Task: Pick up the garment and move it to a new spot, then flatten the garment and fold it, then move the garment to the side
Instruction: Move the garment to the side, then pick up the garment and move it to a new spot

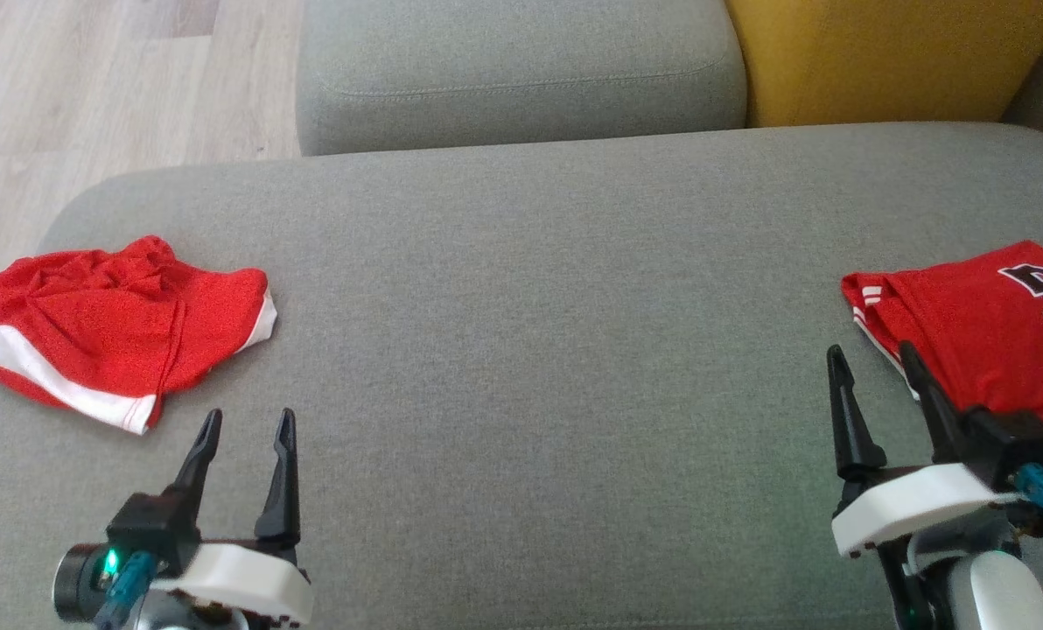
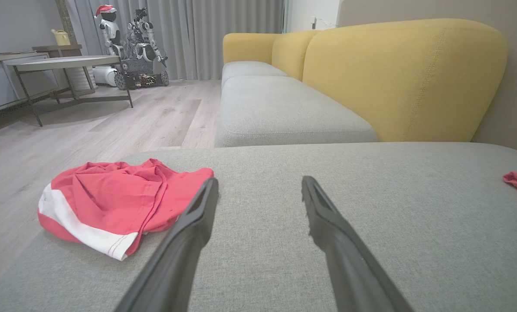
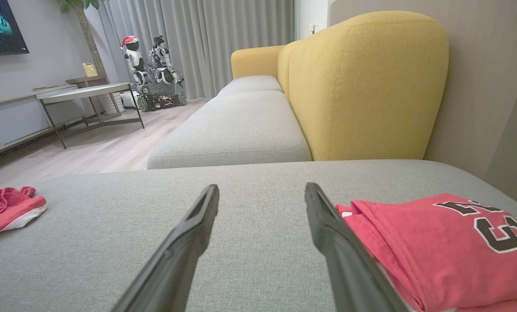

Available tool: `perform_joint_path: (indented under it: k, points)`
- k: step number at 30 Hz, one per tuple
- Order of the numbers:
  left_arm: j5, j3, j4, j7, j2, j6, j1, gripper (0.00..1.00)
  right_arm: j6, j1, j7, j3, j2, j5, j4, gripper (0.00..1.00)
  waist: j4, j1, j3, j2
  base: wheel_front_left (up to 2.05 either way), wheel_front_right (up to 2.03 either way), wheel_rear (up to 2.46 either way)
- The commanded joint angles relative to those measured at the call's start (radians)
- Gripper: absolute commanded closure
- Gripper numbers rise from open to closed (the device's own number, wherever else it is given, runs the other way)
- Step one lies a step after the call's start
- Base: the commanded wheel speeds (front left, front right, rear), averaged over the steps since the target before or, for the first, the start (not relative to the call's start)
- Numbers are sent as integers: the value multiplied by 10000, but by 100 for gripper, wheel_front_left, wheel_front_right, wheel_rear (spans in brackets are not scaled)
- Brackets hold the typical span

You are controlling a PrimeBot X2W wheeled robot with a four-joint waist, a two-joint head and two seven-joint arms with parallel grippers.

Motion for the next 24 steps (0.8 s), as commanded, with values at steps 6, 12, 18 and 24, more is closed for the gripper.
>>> perform_joint_path:
  k: [6, 12, 18, 24]
  points:
    - [-23, 298, -345, 20, 255, 93, -307, 0, -7, -113, 70, 263, -38, 11, -427, 0, -3, 1, -61, -1, 0, 0, 0]
    - [-45, 262, -331, 20, 279, 115, -360, 0, -7, -114, 107, 251, -38, -3, -446, 0, 4, 1, -53, -1, 0, 0, 0]
    - [-57, 233, -328, 17, 289, 136, -401, 0, -7, -130, 116, 212, -38, -39, -461, 0, 18, 1, -30, -1, 0, 0, 0]
    - [-102, 210, -293, 9, 289, 141, -456, 0, -7, -137, 134, 181, -38, -59, -480, 0, 55, 1, 0, -1, 0, 0, 0]
